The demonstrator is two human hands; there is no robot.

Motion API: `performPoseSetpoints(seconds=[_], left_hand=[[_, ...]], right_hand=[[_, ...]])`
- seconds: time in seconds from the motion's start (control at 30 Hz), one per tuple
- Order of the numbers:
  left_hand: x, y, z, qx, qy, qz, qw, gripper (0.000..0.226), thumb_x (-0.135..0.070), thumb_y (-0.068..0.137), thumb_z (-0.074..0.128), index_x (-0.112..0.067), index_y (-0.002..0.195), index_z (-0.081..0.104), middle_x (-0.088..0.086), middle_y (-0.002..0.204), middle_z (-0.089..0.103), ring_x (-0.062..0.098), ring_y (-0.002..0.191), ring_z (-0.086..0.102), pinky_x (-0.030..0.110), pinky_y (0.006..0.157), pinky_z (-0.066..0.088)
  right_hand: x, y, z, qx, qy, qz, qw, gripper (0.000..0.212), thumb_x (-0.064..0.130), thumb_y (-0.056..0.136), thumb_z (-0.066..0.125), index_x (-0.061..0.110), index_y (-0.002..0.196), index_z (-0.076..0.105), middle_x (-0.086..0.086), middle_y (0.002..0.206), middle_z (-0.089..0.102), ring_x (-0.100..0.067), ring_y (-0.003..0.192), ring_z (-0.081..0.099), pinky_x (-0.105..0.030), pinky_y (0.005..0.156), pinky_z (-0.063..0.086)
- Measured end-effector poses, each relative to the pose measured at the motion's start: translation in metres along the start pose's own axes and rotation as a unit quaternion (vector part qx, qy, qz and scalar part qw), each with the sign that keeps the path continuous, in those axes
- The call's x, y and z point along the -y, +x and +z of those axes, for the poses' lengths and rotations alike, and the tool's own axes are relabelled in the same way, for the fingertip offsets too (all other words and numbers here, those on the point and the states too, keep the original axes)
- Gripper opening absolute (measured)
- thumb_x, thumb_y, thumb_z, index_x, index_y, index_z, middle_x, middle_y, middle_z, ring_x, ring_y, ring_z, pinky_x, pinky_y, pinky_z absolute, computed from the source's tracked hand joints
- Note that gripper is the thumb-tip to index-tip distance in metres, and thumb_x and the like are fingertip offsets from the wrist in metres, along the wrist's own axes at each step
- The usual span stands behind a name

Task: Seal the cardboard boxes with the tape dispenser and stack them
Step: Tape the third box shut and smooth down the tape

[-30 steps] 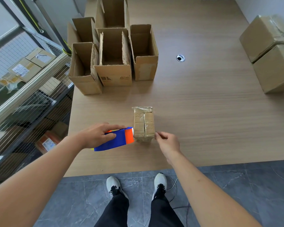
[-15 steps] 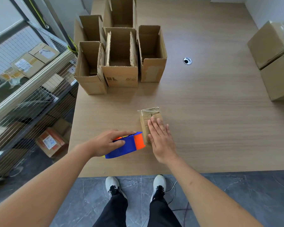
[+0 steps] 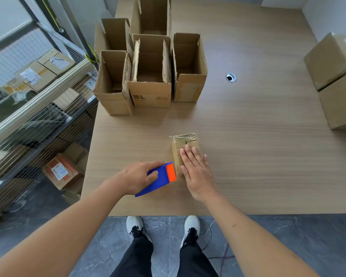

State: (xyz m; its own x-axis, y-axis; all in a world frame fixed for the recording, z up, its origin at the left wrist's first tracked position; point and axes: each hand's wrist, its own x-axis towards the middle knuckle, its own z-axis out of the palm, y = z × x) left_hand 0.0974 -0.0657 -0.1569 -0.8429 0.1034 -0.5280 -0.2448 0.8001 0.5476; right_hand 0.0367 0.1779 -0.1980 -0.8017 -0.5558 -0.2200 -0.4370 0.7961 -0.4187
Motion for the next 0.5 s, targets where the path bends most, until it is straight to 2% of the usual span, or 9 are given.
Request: performPoseSetpoints(seconds=[0.1,0.2,0.27,0.4,0.5], left_hand=[[0.022,0.003,-0.009,-0.030,0.007,-0.051,0.998,0.049,-0.033,0.102,0.041,-0.045,0.150,0.042,-0.001,0.117,0.068,0.022,0.097,0.061,0.033,0.078,0.044],[0.036,-0.001,-0.014,-0.066,-0.012,-0.056,0.996,0.050,-0.045,0.099,0.037,-0.059,0.147,0.035,0.004,0.099,0.062,0.023,0.081,0.061,0.036,0.072,0.048],[0.032,-0.003,-0.013,-0.087,-0.009,-0.057,0.995,0.050,-0.046,0.103,0.041,-0.065,0.147,0.028,0.001,0.097,0.050,0.021,0.079,0.056,0.033,0.071,0.045],[0.030,-0.005,0.000,-0.153,0.057,-0.019,0.986,0.059,-0.044,0.099,0.059,-0.054,0.151,0.033,0.002,0.101,0.042,0.022,0.088,0.050,0.034,0.082,0.046],[0.033,-0.004,0.014,-0.173,0.079,-0.019,0.981,0.066,-0.042,0.093,0.070,-0.046,0.152,0.040,0.006,0.102,0.044,0.026,0.090,0.050,0.035,0.082,0.046]], right_hand=[[0.001,0.000,-0.001,0.007,0.007,0.001,1.000,0.063,0.052,0.100,0.003,0.034,0.161,0.003,0.020,0.167,-0.010,-0.001,0.152,-0.019,-0.035,0.124,-0.015],[0.002,0.001,-0.001,0.004,0.018,0.010,1.000,0.061,0.049,0.102,0.006,0.033,0.162,0.004,0.020,0.167,-0.008,0.000,0.151,-0.020,-0.037,0.125,-0.013],[0.004,0.001,-0.002,0.005,0.028,0.014,0.999,0.062,0.050,0.103,0.008,0.033,0.162,0.007,0.020,0.167,-0.006,0.000,0.152,-0.018,-0.040,0.126,-0.010],[0.006,0.000,-0.008,0.012,0.039,0.015,0.999,0.073,0.061,0.096,0.007,0.032,0.163,0.009,0.019,0.167,-0.005,-0.001,0.153,-0.016,-0.040,0.126,-0.011],[0.008,-0.001,-0.008,0.009,0.021,0.013,1.000,0.077,0.064,0.093,0.015,0.032,0.163,0.009,0.018,0.168,-0.005,-0.002,0.153,-0.016,-0.036,0.124,-0.016]])
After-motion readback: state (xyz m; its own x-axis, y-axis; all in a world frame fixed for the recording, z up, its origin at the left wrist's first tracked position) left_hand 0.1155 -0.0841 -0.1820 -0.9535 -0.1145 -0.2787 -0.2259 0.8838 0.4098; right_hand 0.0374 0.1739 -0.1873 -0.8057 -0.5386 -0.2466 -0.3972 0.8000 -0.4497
